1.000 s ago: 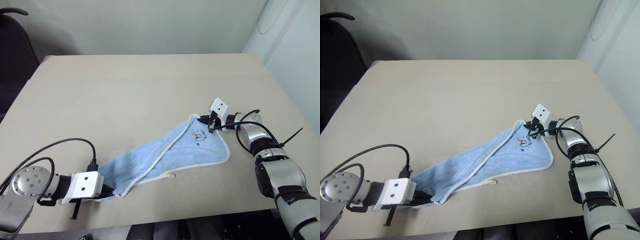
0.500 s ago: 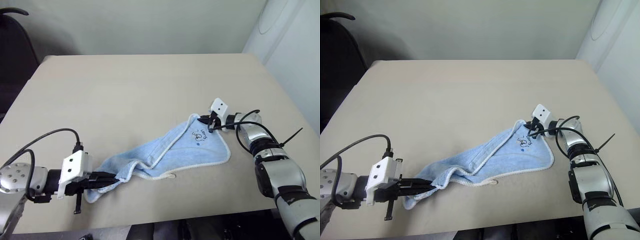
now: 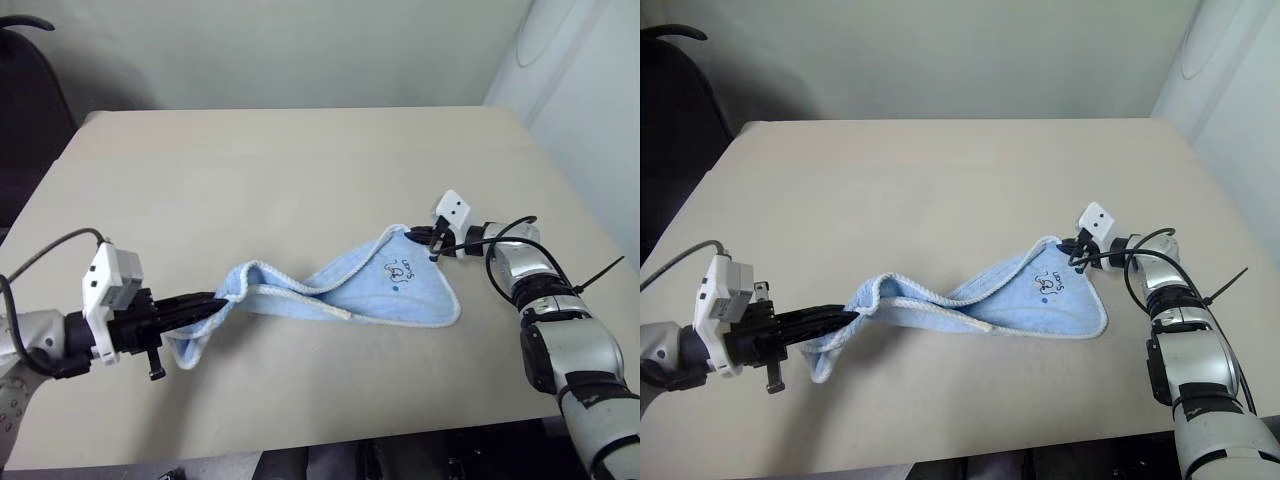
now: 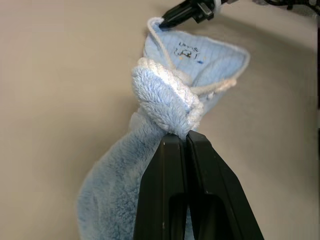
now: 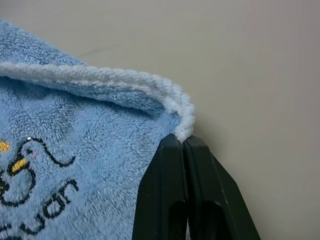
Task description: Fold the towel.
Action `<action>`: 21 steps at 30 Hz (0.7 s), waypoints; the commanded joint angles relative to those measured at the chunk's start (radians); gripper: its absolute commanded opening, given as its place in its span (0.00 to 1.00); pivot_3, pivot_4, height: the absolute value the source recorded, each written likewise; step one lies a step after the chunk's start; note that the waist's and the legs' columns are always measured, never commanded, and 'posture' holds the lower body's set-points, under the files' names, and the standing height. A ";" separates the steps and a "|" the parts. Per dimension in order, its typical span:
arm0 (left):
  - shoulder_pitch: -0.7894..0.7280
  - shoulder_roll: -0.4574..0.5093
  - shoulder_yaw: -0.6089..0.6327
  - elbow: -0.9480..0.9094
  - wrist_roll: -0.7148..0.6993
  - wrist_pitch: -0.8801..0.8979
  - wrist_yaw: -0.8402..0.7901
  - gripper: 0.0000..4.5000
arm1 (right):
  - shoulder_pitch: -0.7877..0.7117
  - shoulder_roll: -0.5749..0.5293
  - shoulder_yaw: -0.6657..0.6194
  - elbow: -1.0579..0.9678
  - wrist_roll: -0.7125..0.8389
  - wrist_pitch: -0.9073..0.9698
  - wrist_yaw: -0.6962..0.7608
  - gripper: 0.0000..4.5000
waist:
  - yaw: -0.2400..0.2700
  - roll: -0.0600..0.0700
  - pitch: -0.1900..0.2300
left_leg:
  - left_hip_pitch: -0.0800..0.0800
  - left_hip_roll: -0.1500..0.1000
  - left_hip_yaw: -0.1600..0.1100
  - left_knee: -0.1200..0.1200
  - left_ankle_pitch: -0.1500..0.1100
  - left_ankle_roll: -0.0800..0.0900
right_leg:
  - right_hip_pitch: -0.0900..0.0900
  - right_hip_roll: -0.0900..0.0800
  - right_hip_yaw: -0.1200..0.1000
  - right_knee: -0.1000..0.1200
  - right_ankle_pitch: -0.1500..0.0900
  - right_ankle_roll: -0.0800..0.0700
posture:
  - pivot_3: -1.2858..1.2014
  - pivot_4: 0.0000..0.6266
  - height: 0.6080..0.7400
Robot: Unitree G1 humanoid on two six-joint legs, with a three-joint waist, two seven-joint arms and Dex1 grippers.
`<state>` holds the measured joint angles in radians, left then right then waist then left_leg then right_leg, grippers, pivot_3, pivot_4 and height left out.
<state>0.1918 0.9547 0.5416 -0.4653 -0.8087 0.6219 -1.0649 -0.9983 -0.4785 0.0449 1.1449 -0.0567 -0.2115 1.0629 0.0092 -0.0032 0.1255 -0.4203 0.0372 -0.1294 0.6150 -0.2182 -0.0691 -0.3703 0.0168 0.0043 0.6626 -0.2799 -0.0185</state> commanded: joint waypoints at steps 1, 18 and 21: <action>0.031 -0.008 0.019 -0.049 0.007 -0.009 -0.001 0.00 | -0.011 -0.007 -0.018 -0.034 0.025 -0.002 0.014 0.00 | -0.001 0.000 0.000 | 0.000 0.000 0.000 0.000 0.000 0.000 | 0.000 0.000 0.000 0.000 0.000 0.000 | 0.52 0.24 1.00; 0.189 0.065 -0.224 -0.055 0.365 -0.310 -0.147 0.25 | 0.023 0.021 -0.006 -0.049 0.015 -0.006 0.000 0.00 | 0.000 0.000 0.000 | 0.000 0.000 0.000 0.001 -0.002 0.003 | 0.000 0.000 0.000 0.001 0.000 0.000 | 0.52 0.24 1.00; 0.189 0.063 -0.216 -0.049 0.366 -0.305 -0.145 0.47 | 0.027 0.021 -0.007 -0.052 0.016 -0.005 0.000 0.00 | 0.000 0.000 0.000 | 0.000 0.000 0.000 0.001 -0.002 0.003 | 0.000 0.000 0.000 0.001 0.000 0.000 | 0.52 0.24 1.00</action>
<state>0.3801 1.0172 0.3090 -0.5089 -0.4318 0.3231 -1.2010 -0.9670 -0.4506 0.0457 1.1262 -0.0537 -0.2113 1.0682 0.0090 -0.0032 0.1255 -0.4202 0.0374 -0.1295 0.6156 -0.2198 -0.0659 -0.3703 0.0170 0.0046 0.6632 -0.2800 -0.0188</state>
